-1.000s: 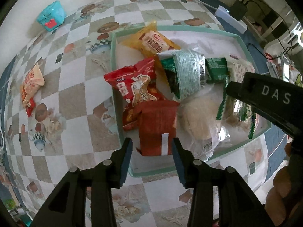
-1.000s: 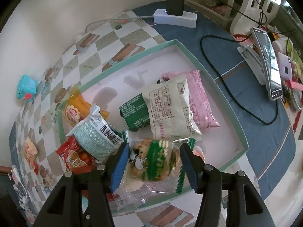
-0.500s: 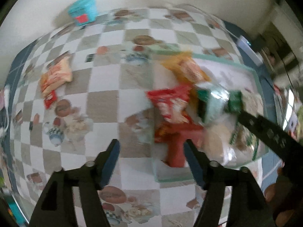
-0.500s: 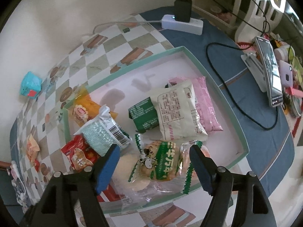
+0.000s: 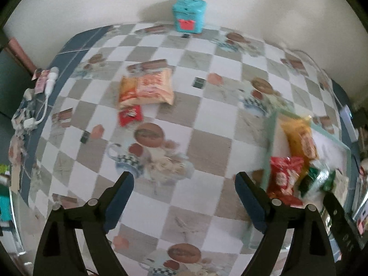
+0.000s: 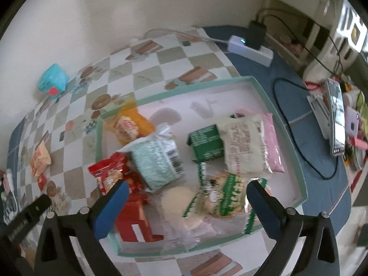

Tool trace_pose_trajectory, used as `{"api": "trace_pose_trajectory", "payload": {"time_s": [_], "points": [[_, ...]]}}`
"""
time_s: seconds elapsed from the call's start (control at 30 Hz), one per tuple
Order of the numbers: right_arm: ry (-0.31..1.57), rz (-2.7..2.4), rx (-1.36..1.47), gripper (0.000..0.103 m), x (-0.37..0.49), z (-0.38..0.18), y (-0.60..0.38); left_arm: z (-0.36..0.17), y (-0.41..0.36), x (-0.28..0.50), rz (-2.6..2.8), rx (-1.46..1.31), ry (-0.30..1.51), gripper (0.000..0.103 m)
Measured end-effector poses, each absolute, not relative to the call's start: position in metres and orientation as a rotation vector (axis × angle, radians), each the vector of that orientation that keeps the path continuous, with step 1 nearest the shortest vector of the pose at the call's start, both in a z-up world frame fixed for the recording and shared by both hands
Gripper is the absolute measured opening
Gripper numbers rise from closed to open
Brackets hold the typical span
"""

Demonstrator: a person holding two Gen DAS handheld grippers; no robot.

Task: Organize snacks
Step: 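Move both tools back toward the bread roll bag and red candy pack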

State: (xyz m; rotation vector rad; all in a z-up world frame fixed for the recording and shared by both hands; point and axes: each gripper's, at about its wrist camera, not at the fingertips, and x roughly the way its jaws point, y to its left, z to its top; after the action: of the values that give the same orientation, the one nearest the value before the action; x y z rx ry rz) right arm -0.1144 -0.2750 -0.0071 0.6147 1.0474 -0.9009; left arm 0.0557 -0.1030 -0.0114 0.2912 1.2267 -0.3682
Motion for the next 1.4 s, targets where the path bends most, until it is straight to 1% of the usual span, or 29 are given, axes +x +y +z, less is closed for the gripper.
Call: {"api": "trace_pose_trajectory", "payload": {"time_s": [0.27, 0.43, 0.7, 1.03, 1.27, 1.4], "points": [[1.057, -0.805, 0.518, 0.103, -0.086, -0.007, -0.241, -0.003, -0.074, 0.080, -0.299, 0.274, 1.193, 0.090], [1.073, -0.727, 0.488, 0.103, -0.070, -0.013, -0.220, 0.001, -0.038, 0.106, -0.163, 0.278, 1.148, 0.090], [1.065, -0.661, 0.481, 0.103, -0.053, -0.020, -0.197, -0.020, 0.018, 0.139, -0.062, 0.173, 1.239, 0.090], [1.039, -0.593, 0.462, 0.103, -0.032, -0.029, -0.175, -0.028, 0.024, 0.150, -0.075, 0.173, 1.255, 0.090], [1.042, -0.584, 0.463, 0.103, -0.017, -0.036, -0.177, -0.036, 0.033, 0.161, -0.118, 0.085, 1.303, 0.090], [1.030, -0.581, 0.493, 0.103, -0.007, -0.037, -0.180, -0.039, 0.034, 0.170, -0.135, 0.078, 1.304, 0.090]]}}
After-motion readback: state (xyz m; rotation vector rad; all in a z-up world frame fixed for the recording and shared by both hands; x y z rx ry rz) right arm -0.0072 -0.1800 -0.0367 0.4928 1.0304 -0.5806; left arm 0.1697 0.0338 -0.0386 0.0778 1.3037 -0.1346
